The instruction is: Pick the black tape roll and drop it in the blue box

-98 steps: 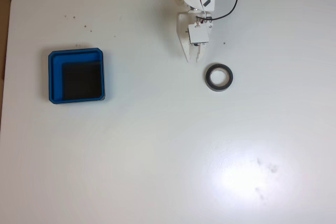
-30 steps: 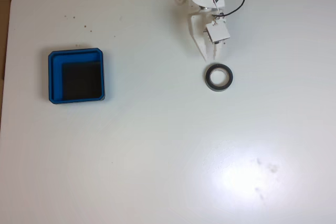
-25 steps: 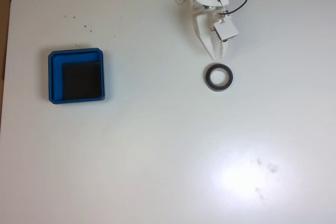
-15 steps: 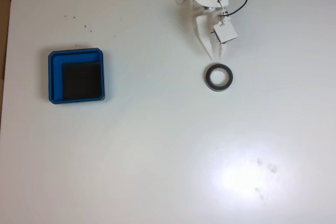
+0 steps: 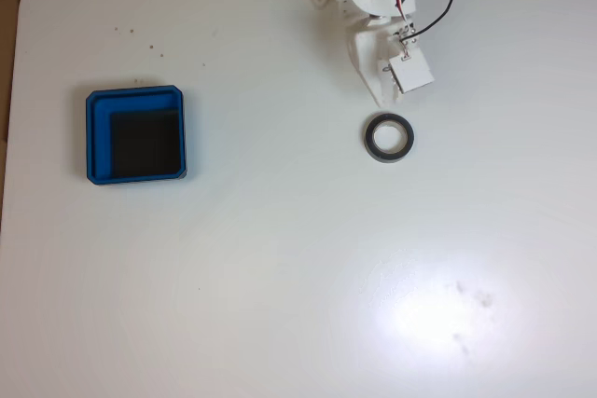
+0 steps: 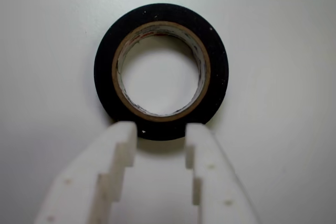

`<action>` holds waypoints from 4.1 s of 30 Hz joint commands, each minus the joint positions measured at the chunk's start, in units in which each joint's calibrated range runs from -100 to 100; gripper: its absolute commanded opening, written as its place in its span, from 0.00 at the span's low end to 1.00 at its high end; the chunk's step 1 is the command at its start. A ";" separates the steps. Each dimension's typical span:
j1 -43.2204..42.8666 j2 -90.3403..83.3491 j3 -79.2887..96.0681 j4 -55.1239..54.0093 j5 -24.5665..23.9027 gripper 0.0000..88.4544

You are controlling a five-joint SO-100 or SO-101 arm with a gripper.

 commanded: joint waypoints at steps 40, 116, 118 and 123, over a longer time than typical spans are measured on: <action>-7.72 46.14 -45.33 22.07 0.51 0.16; -4.50 65.04 -45.42 9.70 0.16 0.24; -4.50 65.04 -45.42 9.70 0.16 0.24; -4.50 65.04 -45.42 9.70 0.24 0.23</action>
